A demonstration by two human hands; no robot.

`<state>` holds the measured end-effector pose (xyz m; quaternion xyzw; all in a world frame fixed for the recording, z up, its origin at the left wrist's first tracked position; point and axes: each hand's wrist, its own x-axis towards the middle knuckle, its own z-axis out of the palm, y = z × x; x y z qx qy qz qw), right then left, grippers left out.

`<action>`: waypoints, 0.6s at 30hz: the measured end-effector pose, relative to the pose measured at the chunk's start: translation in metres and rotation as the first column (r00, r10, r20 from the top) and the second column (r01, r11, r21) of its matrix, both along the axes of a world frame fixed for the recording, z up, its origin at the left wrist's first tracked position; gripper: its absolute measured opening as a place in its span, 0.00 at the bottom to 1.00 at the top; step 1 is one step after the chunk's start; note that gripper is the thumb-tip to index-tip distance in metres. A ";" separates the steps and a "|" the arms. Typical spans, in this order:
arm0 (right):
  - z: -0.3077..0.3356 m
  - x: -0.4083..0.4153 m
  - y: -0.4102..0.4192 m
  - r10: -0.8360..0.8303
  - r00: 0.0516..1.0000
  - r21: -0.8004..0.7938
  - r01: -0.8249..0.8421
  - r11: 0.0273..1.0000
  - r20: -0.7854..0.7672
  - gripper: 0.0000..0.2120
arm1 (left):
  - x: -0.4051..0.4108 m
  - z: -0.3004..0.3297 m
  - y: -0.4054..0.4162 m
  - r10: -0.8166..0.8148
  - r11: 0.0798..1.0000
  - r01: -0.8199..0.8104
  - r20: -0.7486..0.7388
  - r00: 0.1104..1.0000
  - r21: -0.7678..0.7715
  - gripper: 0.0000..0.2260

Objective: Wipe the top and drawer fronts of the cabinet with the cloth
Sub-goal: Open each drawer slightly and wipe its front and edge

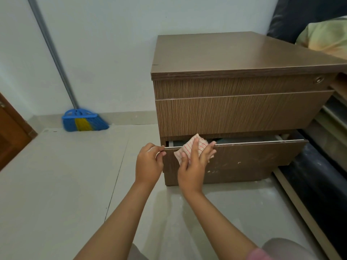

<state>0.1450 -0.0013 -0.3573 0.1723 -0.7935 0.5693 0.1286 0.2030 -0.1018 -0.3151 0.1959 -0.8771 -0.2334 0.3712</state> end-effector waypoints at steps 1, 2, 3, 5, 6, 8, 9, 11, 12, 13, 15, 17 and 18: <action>0.002 0.002 -0.004 -0.020 1.000 0.018 0.020 1.000 0.003 0.27 | 0.001 0.000 0.000 -0.003 1.000 0.003 -0.002 1.000 0.000 0.05; 0.004 0.004 -0.007 -0.037 0.999 0.036 0.036 0.999 0.006 0.27 | 0.002 0.000 0.001 -0.005 1.000 0.005 -0.002 1.000 0.003 0.05; 0.005 0.004 -0.009 -0.051 0.999 0.052 0.050 0.997 0.011 0.28 | 0.002 0.001 0.001 -0.007 1.000 0.007 -0.001 1.000 0.007 0.05; 0.006 0.003 -0.010 -0.081 0.996 0.092 0.079 0.993 0.026 0.28 | 0.002 0.001 0.002 -0.006 1.000 0.006 0.004 1.000 0.013 0.05; 0.006 0.001 -0.009 -0.098 0.995 0.114 0.094 0.989 0.032 0.29 | 0.002 0.001 0.002 -0.005 1.000 0.005 0.008 1.000 0.015 0.05; 0.007 -0.002 -0.004 -0.119 0.992 0.149 0.112 0.982 0.037 0.30 | 0.002 0.001 0.001 -0.006 1.000 0.006 0.011 1.000 0.016 0.05; 0.007 -0.004 0.000 -0.124 0.992 0.161 0.116 0.980 0.035 0.30 | 0.002 0.001 0.002 -0.005 1.000 0.005 0.013 1.000 0.018 0.05; 0.008 -0.010 0.010 -0.134 0.991 0.183 0.128 0.975 0.022 0.30 | 0.002 0.001 0.002 0.001 1.000 -0.001 0.018 1.000 0.026 0.05; 0.008 -0.014 0.016 -0.140 0.990 0.194 0.134 0.972 0.016 0.30 | 0.002 0.001 0.003 0.003 1.000 -0.003 0.021 1.000 0.029 0.05; 0.009 -0.018 0.023 -0.145 0.989 0.202 0.140 0.969 0.012 0.30 | 0.002 0.001 0.004 0.005 0.999 -0.006 0.024 1.000 0.034 0.05; 0.010 -0.028 0.037 -0.160 0.987 0.213 0.154 0.965 0.010 0.30 | 0.002 0.001 0.005 0.007 0.999 -0.008 0.026 1.000 0.040 0.06; 0.011 -0.039 0.054 -0.182 0.983 0.223 0.175 0.959 0.012 0.29 | 0.002 0.001 0.005 0.006 0.999 -0.007 0.020 1.000 0.039 0.05; 0.011 -0.045 0.063 -0.193 0.981 0.232 0.186 0.955 0.012 0.29 | 0.003 0.001 0.005 0.006 0.999 -0.007 0.018 1.000 0.039 0.05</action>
